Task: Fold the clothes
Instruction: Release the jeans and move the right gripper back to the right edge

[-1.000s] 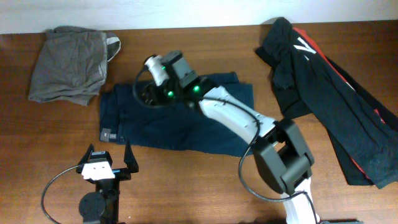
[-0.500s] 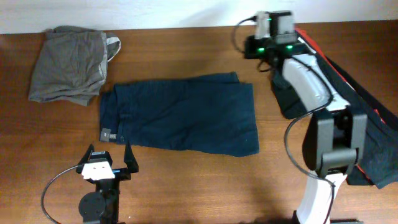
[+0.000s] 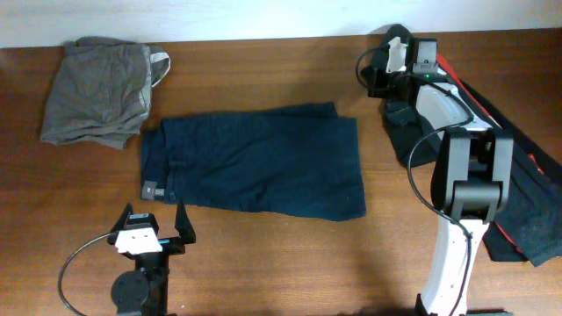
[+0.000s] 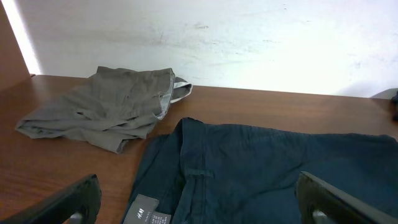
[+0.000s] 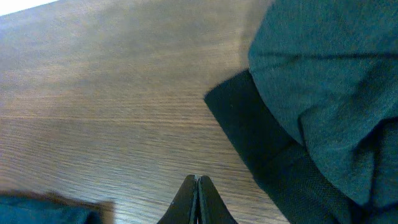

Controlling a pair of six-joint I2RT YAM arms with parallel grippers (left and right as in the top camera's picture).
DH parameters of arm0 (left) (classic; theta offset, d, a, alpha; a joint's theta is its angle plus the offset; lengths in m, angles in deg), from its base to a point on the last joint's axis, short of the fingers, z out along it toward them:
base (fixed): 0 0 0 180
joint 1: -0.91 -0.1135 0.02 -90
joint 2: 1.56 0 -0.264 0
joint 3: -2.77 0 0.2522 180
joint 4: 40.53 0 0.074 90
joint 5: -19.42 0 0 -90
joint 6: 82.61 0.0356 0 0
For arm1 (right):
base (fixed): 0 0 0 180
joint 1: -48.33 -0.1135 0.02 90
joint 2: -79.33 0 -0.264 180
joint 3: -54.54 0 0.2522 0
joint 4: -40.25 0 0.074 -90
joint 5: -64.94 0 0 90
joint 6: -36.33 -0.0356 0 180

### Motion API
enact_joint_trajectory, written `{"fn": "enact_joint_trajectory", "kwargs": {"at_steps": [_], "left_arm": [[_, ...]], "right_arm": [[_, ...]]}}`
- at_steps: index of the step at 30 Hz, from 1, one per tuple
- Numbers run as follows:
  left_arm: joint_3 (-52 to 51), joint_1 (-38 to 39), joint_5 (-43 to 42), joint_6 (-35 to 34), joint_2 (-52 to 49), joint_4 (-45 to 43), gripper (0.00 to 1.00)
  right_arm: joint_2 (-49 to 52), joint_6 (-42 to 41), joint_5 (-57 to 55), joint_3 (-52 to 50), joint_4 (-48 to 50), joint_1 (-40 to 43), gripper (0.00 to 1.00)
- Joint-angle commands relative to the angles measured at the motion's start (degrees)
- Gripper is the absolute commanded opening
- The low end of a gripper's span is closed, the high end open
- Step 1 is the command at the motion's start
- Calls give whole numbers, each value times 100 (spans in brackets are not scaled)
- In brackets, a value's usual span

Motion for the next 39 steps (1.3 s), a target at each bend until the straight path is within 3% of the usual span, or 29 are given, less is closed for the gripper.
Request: {"fn": "enact_joint_trajectory", "kwargs": {"at_steps": [1,15,26,35,39], "left_arm": [[-31,-20,-81,90,39,9,99],[-31,-20,-81,90,39,9,99],[-31,-20,-81,90,39,9,99],[-31,-20,-81,90,39,9,99],[-31,-20,-81,90,39,9,99]], "right_arm": [[170,162,76,70,92,131,4],[664,203,-372,70,85,774,5],[737,203,-2824,70,-9,1298,4],[715,245,-3436,70,-376,1814,5],[564,243,-3403,76,-614,1989,11]]}}
